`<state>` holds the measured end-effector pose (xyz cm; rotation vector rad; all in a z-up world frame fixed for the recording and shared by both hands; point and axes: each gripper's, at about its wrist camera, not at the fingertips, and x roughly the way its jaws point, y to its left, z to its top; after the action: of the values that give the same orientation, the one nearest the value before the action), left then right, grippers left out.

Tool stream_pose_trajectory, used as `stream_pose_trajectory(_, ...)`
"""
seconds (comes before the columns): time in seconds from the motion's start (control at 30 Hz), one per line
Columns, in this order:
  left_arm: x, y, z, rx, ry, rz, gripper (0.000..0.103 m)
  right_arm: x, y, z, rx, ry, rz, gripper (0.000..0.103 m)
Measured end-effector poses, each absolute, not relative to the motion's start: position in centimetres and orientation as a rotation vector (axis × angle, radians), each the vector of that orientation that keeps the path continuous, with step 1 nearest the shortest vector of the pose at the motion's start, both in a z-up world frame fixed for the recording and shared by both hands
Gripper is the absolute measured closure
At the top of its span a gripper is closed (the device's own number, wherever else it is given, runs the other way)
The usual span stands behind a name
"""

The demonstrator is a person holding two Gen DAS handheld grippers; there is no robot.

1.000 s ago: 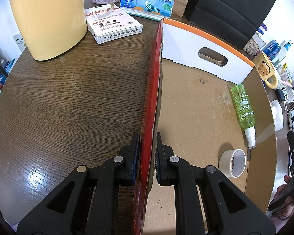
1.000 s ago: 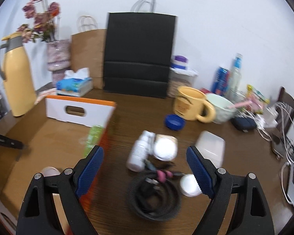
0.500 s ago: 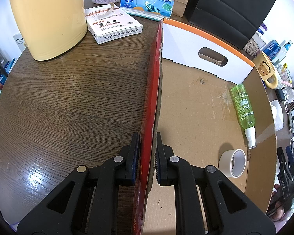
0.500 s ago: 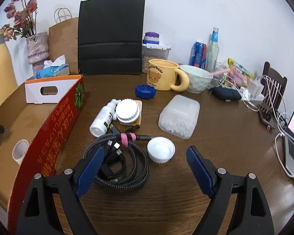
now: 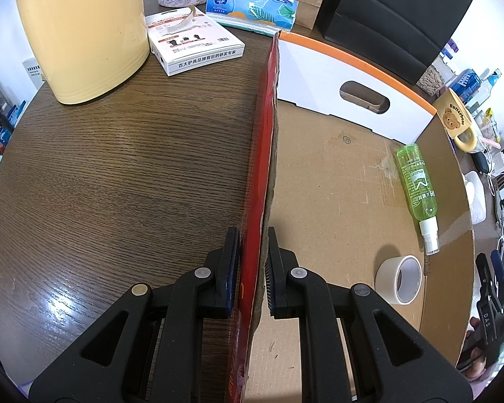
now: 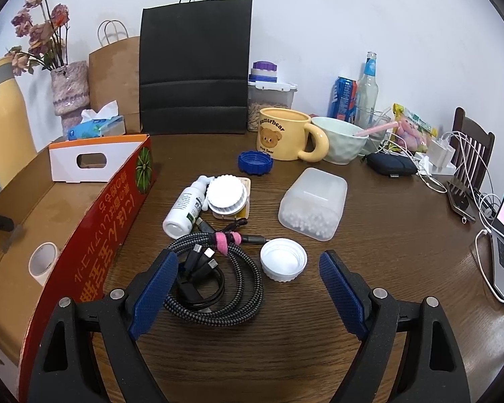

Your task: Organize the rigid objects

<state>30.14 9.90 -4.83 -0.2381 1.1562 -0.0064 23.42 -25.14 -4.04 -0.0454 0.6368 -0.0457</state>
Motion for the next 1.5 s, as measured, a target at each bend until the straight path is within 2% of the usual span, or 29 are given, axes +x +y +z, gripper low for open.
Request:
stream_pose_trajectory(0.57, 30.2, 9.9, -4.8, -0.240, 1.157, -0.007, 0.093, 23.0, -24.8, -4.6, -0.044, 0.676, -0.004, 0.013)
stream_pose_trajectory(0.97, 30.2, 9.9, -4.8, -0.240, 1.157, -0.008, 0.093, 26.9, -24.0, -7.0, 0.018, 0.861, 0.082, 0.013)
stream_pose_trajectory(1.0, 30.2, 9.9, -4.8, -0.240, 1.157, -0.008, 0.093, 27.4, -24.3, -7.4, 0.039, 0.882, 0.081, 0.011)
stream_pose_trajectory(1.07, 30.2, 9.9, -4.8, -0.240, 1.156, -0.008, 0.093, 28.1, -24.6, -7.9, 0.069, 0.915, 0.093, 0.000)
stream_pose_trajectory(1.5, 30.2, 9.9, -4.8, -0.240, 1.157, -0.008, 0.093, 30.3, -24.0, -8.2, 0.021, 0.949, -0.017, 0.000)
